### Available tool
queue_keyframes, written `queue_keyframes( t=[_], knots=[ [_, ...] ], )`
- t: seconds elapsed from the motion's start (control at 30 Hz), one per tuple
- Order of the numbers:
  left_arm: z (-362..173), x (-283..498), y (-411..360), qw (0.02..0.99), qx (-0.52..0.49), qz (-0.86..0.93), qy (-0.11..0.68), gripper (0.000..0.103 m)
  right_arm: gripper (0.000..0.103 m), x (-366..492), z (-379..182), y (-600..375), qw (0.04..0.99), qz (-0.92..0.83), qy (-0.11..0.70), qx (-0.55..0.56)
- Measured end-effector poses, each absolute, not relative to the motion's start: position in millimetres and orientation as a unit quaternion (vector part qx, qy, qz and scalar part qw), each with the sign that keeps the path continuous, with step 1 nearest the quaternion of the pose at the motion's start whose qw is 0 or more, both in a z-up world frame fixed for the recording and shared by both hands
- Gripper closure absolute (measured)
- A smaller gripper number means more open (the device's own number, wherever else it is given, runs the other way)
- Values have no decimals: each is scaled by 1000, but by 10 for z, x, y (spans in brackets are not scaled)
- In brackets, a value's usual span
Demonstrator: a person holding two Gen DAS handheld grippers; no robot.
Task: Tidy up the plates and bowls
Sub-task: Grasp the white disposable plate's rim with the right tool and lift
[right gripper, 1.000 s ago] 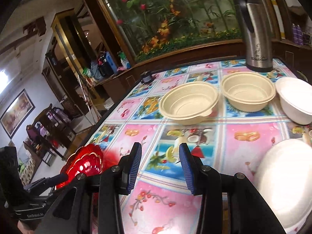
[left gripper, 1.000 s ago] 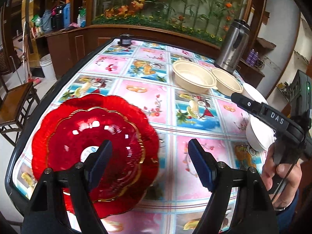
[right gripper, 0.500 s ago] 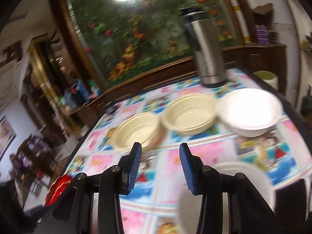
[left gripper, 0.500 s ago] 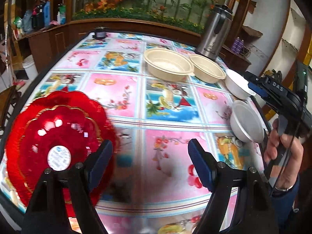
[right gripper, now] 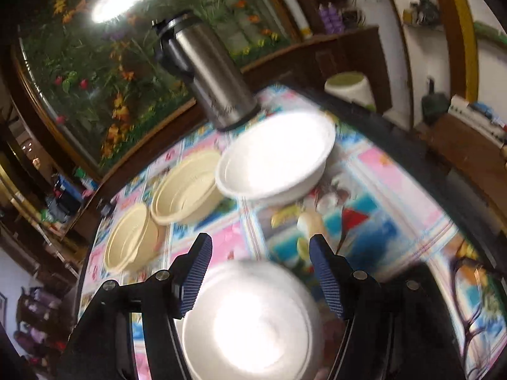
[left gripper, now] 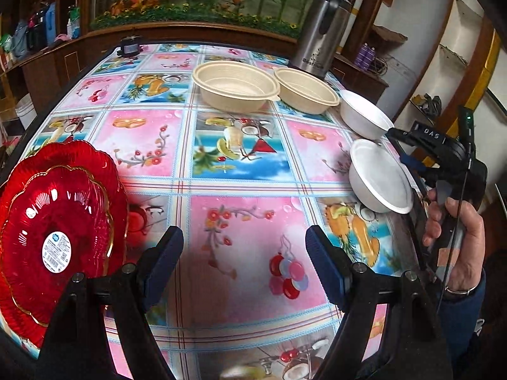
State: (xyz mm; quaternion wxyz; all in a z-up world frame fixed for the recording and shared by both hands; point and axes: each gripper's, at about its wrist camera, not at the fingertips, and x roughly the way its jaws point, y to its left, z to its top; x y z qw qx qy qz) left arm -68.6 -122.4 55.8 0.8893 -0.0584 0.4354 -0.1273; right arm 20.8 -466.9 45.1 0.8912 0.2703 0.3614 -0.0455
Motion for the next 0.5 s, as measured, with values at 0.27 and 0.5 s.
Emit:
queue_keyframes(
  t=[0.27, 0.5],
  knots=[
    [578, -771, -1157, 889, -60, -124, 437, 23, 36, 82, 191, -4448, 870, -3, 400, 289],
    [532, -759, -1094, 886, -73, -119, 443, 23, 37, 123, 236, -3814, 863, 162, 392, 274]
  ],
)
